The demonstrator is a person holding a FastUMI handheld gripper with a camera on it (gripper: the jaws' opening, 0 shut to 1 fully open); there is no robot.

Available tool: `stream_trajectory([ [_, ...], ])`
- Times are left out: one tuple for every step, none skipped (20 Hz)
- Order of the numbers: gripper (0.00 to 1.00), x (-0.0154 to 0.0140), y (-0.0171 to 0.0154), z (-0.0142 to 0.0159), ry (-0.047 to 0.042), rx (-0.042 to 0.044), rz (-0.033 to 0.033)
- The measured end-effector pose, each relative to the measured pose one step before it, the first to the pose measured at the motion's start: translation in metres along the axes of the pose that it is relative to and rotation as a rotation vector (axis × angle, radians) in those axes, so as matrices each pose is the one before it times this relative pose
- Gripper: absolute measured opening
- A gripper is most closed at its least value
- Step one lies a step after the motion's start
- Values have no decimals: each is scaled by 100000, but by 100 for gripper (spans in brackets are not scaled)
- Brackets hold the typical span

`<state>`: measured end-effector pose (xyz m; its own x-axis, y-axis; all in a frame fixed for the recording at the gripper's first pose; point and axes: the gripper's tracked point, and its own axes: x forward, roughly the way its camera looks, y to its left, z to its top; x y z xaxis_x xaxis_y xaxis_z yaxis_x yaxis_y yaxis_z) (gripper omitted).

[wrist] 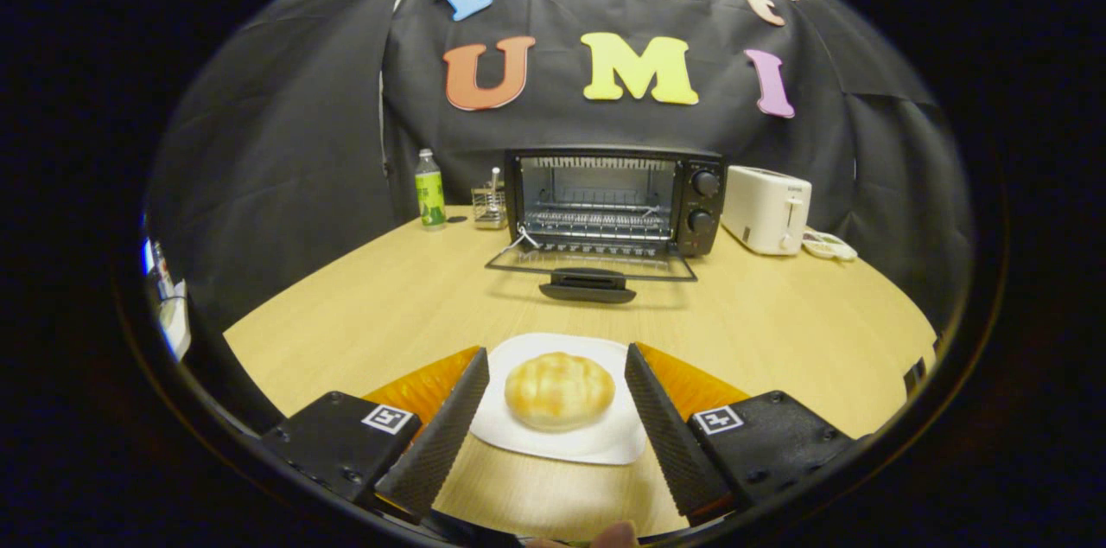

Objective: Open the toaster oven, put the food inside, and close the toaster oven door.

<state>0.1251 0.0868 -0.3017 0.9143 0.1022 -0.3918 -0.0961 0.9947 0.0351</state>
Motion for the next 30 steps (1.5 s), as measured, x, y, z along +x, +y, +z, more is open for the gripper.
stream_trajectory([
  [100,197,-246,-596,1115,-1331,-1584],
  [100,200,-335,-221,200,-754,-1833],
  [100,367,-107,-540,1238,-27,-835],
  [100,297,116,-691,2269,984,330],
  [100,223,212,-470,1931,1704,800],
  [100,38,207,-133,767,1286,411],
  [100,17,91,-28,107,957,384],
  [100,201,158,-36,580,713,188],
  [100,171,-71,-285,552,437,-656],
  [100,224,-190,-288,1038,729,-1050],
  [100,328,-154,-471,1402,1274,-786],
  [100,237,33,-436,1438,2147,316],
  [100,146,202,-172,222,1280,-51],
  [100,115,-174,352,-1051,216,-1081],
  [99,136,75,-137,400,1002,-508],
  [98,-62,9,124,-560,1069,-220],
  [97,183,-111,45,-140,1071,-133],
  [92,56,-117,-24,78,1083,217],
  [87,-144,108,192,-1055,1220,534],
  [82,142,235,257,-1133,1986,1546],
  [76,-315,244,265,-1477,2331,1794],
  [70,50,-20,365,-1156,2371,905],
  [64,-126,-17,154,-989,2788,738],
  [59,-159,216,311,-590,2905,1270],
  [56,-22,331,160,-515,3418,1143],
  [53,-121,569,397,-358,3187,2218],
  [52,-228,859,549,-1073,2990,2342],
  [51,-84,768,721,-1260,3683,2808],
  [51,81,636,529,-1092,4313,2812],
  [51,218,768,979,-1695,5983,2827],
])
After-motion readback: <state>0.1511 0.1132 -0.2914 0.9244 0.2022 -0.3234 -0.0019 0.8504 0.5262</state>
